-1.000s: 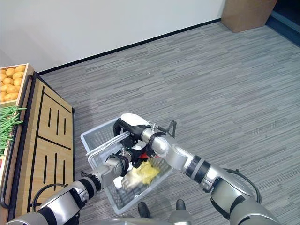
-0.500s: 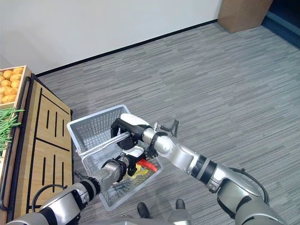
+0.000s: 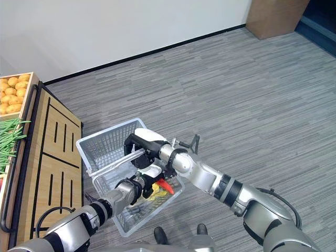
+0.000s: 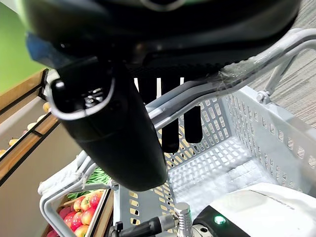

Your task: Get the vegetables into the basket

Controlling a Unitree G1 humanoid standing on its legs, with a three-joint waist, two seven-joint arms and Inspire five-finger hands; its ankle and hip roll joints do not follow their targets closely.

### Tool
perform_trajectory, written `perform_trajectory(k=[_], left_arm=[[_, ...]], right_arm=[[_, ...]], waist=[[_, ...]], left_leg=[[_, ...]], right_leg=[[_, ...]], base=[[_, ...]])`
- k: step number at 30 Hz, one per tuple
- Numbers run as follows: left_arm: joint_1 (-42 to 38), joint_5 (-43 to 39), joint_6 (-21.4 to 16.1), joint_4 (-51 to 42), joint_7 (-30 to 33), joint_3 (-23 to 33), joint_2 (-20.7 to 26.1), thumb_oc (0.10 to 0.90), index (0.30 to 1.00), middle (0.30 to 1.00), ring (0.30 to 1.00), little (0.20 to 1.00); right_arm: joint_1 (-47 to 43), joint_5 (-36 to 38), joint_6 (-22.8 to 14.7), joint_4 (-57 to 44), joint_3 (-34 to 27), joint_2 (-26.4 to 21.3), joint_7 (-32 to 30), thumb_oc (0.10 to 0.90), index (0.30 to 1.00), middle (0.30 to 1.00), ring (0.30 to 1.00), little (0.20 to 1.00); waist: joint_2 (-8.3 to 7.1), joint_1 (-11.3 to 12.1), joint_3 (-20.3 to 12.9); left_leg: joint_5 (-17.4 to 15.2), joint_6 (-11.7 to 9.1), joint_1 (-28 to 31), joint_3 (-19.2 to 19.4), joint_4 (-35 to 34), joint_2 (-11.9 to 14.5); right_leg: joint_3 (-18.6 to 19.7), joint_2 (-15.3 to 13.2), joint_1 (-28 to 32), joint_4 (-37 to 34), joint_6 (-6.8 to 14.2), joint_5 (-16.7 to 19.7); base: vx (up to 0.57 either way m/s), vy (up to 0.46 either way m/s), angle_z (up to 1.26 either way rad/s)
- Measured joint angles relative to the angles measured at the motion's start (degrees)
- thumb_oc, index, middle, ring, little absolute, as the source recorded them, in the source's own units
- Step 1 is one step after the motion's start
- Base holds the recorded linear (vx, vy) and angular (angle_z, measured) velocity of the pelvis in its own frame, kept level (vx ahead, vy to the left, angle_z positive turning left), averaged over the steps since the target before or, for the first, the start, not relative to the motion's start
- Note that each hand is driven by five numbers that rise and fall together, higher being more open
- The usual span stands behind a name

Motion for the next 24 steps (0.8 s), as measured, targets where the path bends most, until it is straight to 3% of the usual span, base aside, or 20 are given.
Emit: perform_trajectory(k=[11,19,24], left_arm=[[0.1,1.4,-0.7,0.0,-1.4,-1.0,-0.1,0.9,1.0,1.0,1.0,1.0],[0.0,-4.3,-0.6,-3.6,-4.2,-1.1,-0.2,0.9,1.0,1.0,1.0,1.0],[0.0,-9.9,-0.7,-9.5,-8.2,-2.5,1.4,0.9,1.0,1.0,1.0,1.0]], right_arm=[[0.7,-0.6,-0.4,2.5,0.1,0.5,0.1,0.4,0.3,0.3,0.3,0.3],[2.1,-6.6,-0.7,22.8,-0.5,6.0,-1.3,0.4,0.3,0.3,0.3,0.3],[1.8,-12.0,-0.5,36.0,-4.6,7.8,-3.8,0.4,0.3,0.3,0.3,0.3]], waist=[[-0.28,0.1,-0.1],[-0.55,0.7,-0.3],[-0.55,1.5,-0.3]], left_leg=[[0.0,0.0,0.0,-0.4,0.0,0.0],[0.0,0.0,0.2,-1.4,0.0,-0.1],[0.0,0.0,0.2,-2.0,0.0,-0.1]], right_leg=[[-0.4,0.0,0.1,0.2,0.0,0.2],[-1.4,0.0,0.7,0.2,0.0,0.2],[-2.1,-0.1,1.0,0.1,0.0,0.2]], base=[[0.0,0.006,0.02],[-0.01,0.01,0.06],[-0.01,0.013,0.07]])
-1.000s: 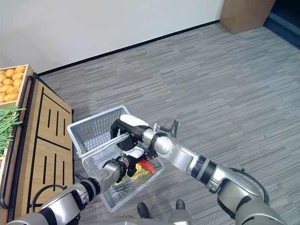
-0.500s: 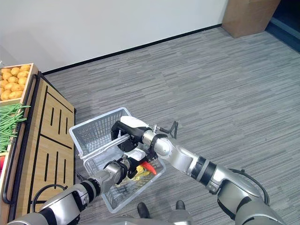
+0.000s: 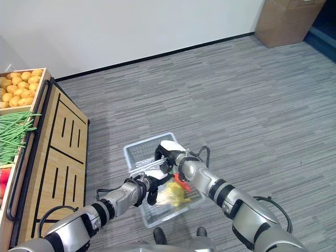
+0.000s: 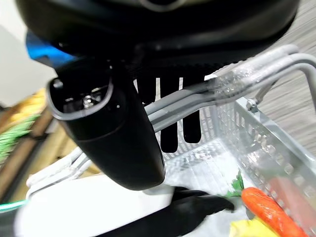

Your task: Get the vegetables into the basket

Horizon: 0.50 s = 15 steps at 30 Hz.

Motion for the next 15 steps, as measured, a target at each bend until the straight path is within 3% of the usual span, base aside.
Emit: perform_trajectory(k=[3,6,8,11,15], left_arm=[[-0.8,-4.1,-1.7,-10.4,-1.0,-0.6,4.9,0.9,1.0,1.0,1.0,1.0],[-2.6,-5.1,-2.7,-12.6,-1.0,-0.5,6.0,0.9,1.0,1.0,1.0,1.0],[-3.2,-5.8,-3.7,-13.2,-0.8,-0.4,7.4,0.9,1.0,1.0,1.0,1.0],[-2.9,-6.3,-3.8,-13.2,-0.9,-0.1,9.3,0.9,1.0,1.0,1.0,1.0],[1.7,-8.6,-4.5,-14.4,-0.8,6.0,13.8,0.9,1.0,1.0,1.0,1.0]], right_arm=[[0.1,-1.4,0.6,9.9,-4.2,0.7,-0.9,0.4,0.3,0.3,0.3,0.3],[0.5,-3.5,1.4,16.0,-4.7,-0.4,-1.2,0.4,0.3,0.3,0.3,0.3],[2.3,-4.8,1.1,23.0,-8.2,0.4,-1.7,0.4,0.3,0.3,0.3,0.3],[6.9,-4.8,1.5,24.5,-11.3,-1.0,-3.0,0.4,0.3,0.3,0.3,0.3],[15.4,-4.7,0.5,25.3,-20.6,-3.0,-6.6,0.4,0.3,0.3,0.3,0.3]], waist=[[0.05,0.6,0.0],[0.23,1.7,-0.1],[0.42,1.8,-0.2],[1.03,2.2,-0.5],[1.92,2.3,-1.0]], left_leg=[[0.1,-0.1,0.0,-1.1,0.0,-0.1],[0.1,-0.2,0.0,-1.5,0.0,-0.1],[0.1,-0.2,0.0,-2.5,0.0,-0.3],[0.2,-0.2,-0.1,-2.9,0.0,-0.3],[0.2,-0.3,0.0,-3.2,0.0,-0.3]], right_leg=[[-1.2,0.0,0.7,-0.3,0.0,0.0],[-1.5,0.0,0.9,-0.5,0.0,0.0],[-2.5,-0.1,1.6,-1.0,0.0,0.0],[-2.8,-0.1,1.8,-1.0,-0.1,-0.1],[-3.3,0.0,2.0,-1.0,-0.4,-0.3]], base=[[0.01,0.001,0.17],[0.01,0.002,0.1],[0.01,-0.001,0.2],[0.01,-0.001,0.07],[0.03,0.007,0.03]])
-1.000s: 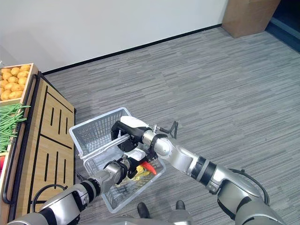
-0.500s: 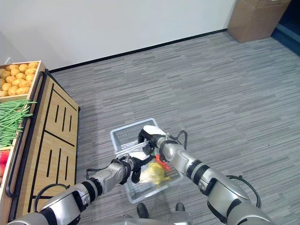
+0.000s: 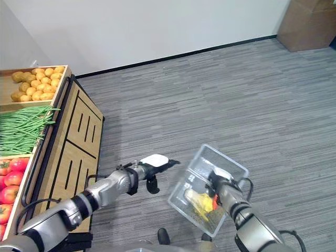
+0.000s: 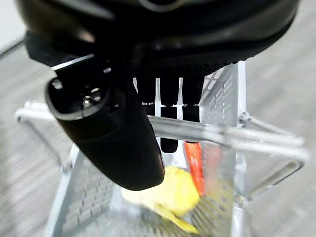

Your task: Get the vegetables into the basket

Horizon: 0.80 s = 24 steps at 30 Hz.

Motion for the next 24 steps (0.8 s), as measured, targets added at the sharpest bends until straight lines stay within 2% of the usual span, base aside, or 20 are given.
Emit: perform_trajectory(k=[2,3,4,5,7,9,12,13,14,16,18,19,21,24], left_arm=[[1.5,-0.5,0.2,0.3,0.2,2.0,0.7,0.9,1.0,1.0,1.0,1.0],[4.2,-1.6,0.2,0.9,0.4,5.1,1.4,0.9,1.0,1.0,1.0,1.0],[4.7,-1.8,0.6,1.4,0.4,5.1,1.9,0.9,1.0,1.0,1.0,1.0],[7.3,-3.3,0.1,2.6,0.5,7.7,2.1,0.9,1.0,1.0,1.0,1.0],[10.1,-4.5,0.5,4.2,1.2,9.5,2.2,0.9,1.0,1.0,1.0,1.0],[15.3,-5.5,0.4,8.7,2.1,14.9,1.2,0.9,1.0,1.0,1.0,1.0],[17.5,-6.2,2.1,14.7,2.9,16.2,0.8,0.9,1.0,1.0,1.0,1.0],[19.7,-7.9,2.7,18.0,3.6,20.9,-1.7,0.9,1.0,1.0,1.0,1.0],[21.0,-9.2,3.1,19.4,4.4,24.5,-3.4,0.9,1.0,1.0,1.0,1.0],[22.5,-11.4,4.4,20.4,5.1,26.3,-4.3,0.9,1.0,1.0,1.0,1.0],[24.6,-17.1,2.4,24.7,8.0,32.9,-7.0,0.9,1.0,1.0,1.0,1.0],[24.0,-18.7,1.6,27.7,9.6,35.8,-8.3,0.9,1.0,1.0,1.0,1.0],[24.0,-21.1,2.1,32.6,12.3,36.7,-8.5,0.9,1.0,1.0,1.0,1.0],[23.8,-24.7,2.3,38.2,13.1,39.1,-8.9,0.9,1.0,1.0,1.0,1.0]], right_arm=[[1.9,0.1,0.4,0.1,-2.0,-0.7,-0.9,0.4,0.3,0.3,0.3,0.3],[4.4,0.1,0.4,-0.2,-5.7,-1.9,-1.7,0.4,0.3,0.3,0.3,0.3],[4.9,0.1,0.9,-0.1,-5.8,-2.6,-2.1,0.4,0.3,0.3,0.3,0.3],[6.5,0.3,0.6,-0.2,-8.6,-3.5,-2.2,0.4,0.3,0.3,0.3,0.3],[7.9,0.4,1.0,-0.4,-9.6,-4.8,-2.5,0.4,0.3,0.3,0.3,0.3],[11.7,0.6,0.9,-2.9,-14.5,-6.3,-2.8,0.4,0.3,0.3,0.3,0.3],[13.9,1.9,1.1,-3.4,-14.9,-7.4,-3.3,0.4,0.3,0.3,0.3,0.3],[16.7,2.1,1.3,-6.2,-16.8,-7.4,-3.8,0.4,0.3,0.3,0.3,0.3],[18.2,2.1,1.1,-8.0,-17.2,-7.4,-4.2,0.4,0.3,0.3,0.3,0.3],[19.4,2.1,0.7,-8.1,-17.1,-7.0,-4.4,0.4,0.3,0.3,0.3,0.3],[21.2,2.3,0.0,-6.6,-18.5,-5.4,-5.3,0.4,0.3,0.3,0.3,0.3],[21.2,2.6,-0.6,-5.9,-19.0,-4.4,-6.2,0.4,0.3,0.3,0.3,0.3],[21.7,3.3,-2.1,-4.5,-18.8,-2.7,-6.5,0.4,0.3,0.3,0.3,0.3],[21.8,5.1,-3.0,-2.9,-18.7,-0.9,-7.0,0.4,0.3,0.3,0.3,0.3]], waist=[[0.0,0.0,0.0],[0.01,0.0,0.0],[-0.01,0.0,0.0],[-0.03,-0.2,0.0],[-0.06,-0.6,0.0],[-0.12,-0.9,0.0],[-0.31,-0.9,0.0],[-0.68,-0.9,0.0],[-0.7,-0.8,-0.2],[-1.29,-0.8,-0.1],[-3.04,-0.7,-0.7],[-3.14,-0.8,-1.4],[-4.11,-0.8,-1.9],[-4.94,-0.9,-2.5]], left_leg=[[0.0,0.0,0.0,-0.2,0.0,0.0],[0.0,0.0,0.0,-0.3,0.0,0.0],[0.0,0.0,-0.1,-0.3,0.0,0.0],[0.0,0.0,-0.1,-0.4,0.0,0.0],[0.0,-0.1,-0.1,-0.5,0.0,0.0],[-0.2,-0.5,-0.1,-0.5,0.0,0.1],[-0.3,-0.8,-0.1,-0.4,0.0,0.3],[-0.4,-1.1,-0.1,0.0,0.0,0.4],[-0.5,-1.1,-0.1,0.1,0.0,0.4],[-0.4,-1.1,0.0,0.2,0.0,0.5],[-0.4,-1.1,0.0,0.3,0.0,0.5],[-0.4,-1.1,0.0,0.3,0.0,0.5],[-0.6,-1.4,-0.1,0.4,-0.1,0.7],[-0.6,-1.4,0.0,0.7,0.0,0.7]], right_leg=[[-0.2,0.0,0.1,0.0,0.0,-0.1],[-0.2,0.0,0.1,0.0,0.0,-0.1],[-0.3,0.0,0.0,0.0,0.0,-0.1],[-0.2,0.0,0.0,0.0,0.0,-0.1],[-0.3,0.0,0.0,0.0,0.0,-0.1],[-0.2,0.1,-0.2,0.0,0.0,-0.1],[-0.1,0.3,-0.3,0.0,0.0,-0.1],[0.4,0.4,-0.5,0.0,0.0,-0.1],[0.7,0.4,-0.6,0.0,0.0,-0.1],[0.9,0.5,-0.6,0.0,-0.1,0.0],[0.9,0.5,-0.6,0.0,0.0,-0.1],[0.9,0.6,-0.6,0.0,-0.1,-0.1],[1.1,0.7,-0.8,0.0,-0.1,-0.1],[1.3,0.7,-0.9,-0.1,-0.1,-0.1]], base=[[0.04,0.003,0.06],[0.03,0.006,0.04],[0.03,0.007,0.02],[0.03,0.007,0.02],[0.03,0.006,0.03],[0.03,0.001,-0.02],[0.02,0.001,-0.03],[0.01,-0.002,-0.1],[0.01,-0.002,-0.12],[0.01,-0.004,-0.06],[0.0,0.0,0.0],[0.04,0.002,-0.02],[0.03,0.001,-0.06],[0.01,0.004,-0.05]])
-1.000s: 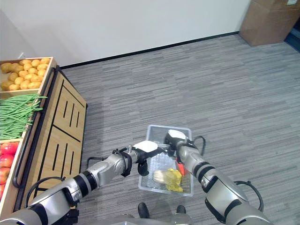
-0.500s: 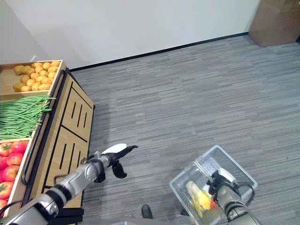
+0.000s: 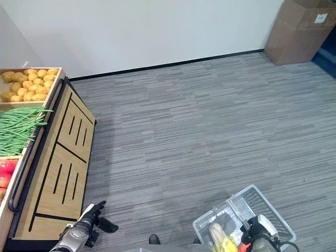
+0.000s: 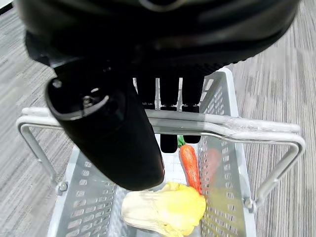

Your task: Get the vegetables into the basket

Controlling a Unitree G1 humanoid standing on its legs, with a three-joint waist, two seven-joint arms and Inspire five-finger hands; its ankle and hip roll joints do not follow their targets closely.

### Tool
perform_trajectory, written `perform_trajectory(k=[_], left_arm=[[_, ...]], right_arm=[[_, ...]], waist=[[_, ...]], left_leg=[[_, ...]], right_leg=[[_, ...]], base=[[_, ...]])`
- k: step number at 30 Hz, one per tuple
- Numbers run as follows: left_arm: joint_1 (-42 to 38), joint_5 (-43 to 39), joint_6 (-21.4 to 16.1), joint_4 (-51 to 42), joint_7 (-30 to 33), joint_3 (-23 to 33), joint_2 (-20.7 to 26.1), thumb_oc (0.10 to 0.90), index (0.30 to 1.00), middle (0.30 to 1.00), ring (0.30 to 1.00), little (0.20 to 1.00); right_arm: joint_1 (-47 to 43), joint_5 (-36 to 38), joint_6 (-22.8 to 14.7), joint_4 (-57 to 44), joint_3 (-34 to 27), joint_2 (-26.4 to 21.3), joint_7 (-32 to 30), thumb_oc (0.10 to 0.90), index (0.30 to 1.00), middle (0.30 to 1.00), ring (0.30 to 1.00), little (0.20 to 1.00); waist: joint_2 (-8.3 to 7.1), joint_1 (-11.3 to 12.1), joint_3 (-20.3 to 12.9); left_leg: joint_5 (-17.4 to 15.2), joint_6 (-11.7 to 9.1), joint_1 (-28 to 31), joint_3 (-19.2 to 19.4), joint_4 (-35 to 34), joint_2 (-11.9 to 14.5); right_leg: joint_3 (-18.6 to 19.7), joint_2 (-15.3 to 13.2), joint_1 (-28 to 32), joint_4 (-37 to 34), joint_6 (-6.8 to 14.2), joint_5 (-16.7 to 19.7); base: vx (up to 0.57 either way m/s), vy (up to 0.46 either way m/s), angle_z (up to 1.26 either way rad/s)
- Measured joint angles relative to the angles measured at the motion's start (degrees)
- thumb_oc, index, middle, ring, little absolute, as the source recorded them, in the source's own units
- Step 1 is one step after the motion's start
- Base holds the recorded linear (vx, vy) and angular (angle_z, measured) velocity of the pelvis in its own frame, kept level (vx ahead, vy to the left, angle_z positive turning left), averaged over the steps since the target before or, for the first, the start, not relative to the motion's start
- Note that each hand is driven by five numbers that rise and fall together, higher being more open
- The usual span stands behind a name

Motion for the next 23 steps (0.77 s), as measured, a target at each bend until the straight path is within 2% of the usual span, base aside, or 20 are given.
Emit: perform_trajectory(k=[5,12,23], left_arm=[[2.0,-5.4,0.9,7.1,1.0,6.2,-2.2,0.9,1.0,1.0,1.0,1.0],[3.8,-5.3,3.0,10.1,1.9,6.1,-4.6,0.9,1.0,1.0,1.0,1.0],[1.4,-5.4,2.3,5.7,2.1,4.4,-4.9,0.9,1.0,1.0,1.0,1.0]], right_arm=[[-0.2,3.7,-1.5,3.5,0.1,2.9,-0.2,0.4,0.3,0.3,0.3,0.3],[-0.1,6.3,-2.2,6.6,0.0,4.4,-0.1,0.4,0.3,0.3,0.3,0.3],[0.3,8.4,-2.1,6.9,0.1,4.5,-0.1,0.4,0.3,0.3,0.3,0.3]], waist=[[-0.37,0.3,-0.3],[-0.37,0.5,-0.3],[-0.32,0.3,-0.5]], left_leg=[[-0.1,-0.1,0.1,0.6,0.0,0.0],[-0.1,-0.1,0.2,0.8,0.0,0.1],[0.0,-0.2,-0.4,-0.4,0.0,0.0]], right_leg=[[0.6,0.0,-0.1,0.0,0.0,0.0],[0.7,0.0,-0.1,0.0,-0.1,0.1],[-0.3,0.0,-0.2,0.0,-0.1,0.1]], base=[[0.0,0.01,-0.05],[-0.01,0.004,0.0],[-0.02,0.009,0.05]])
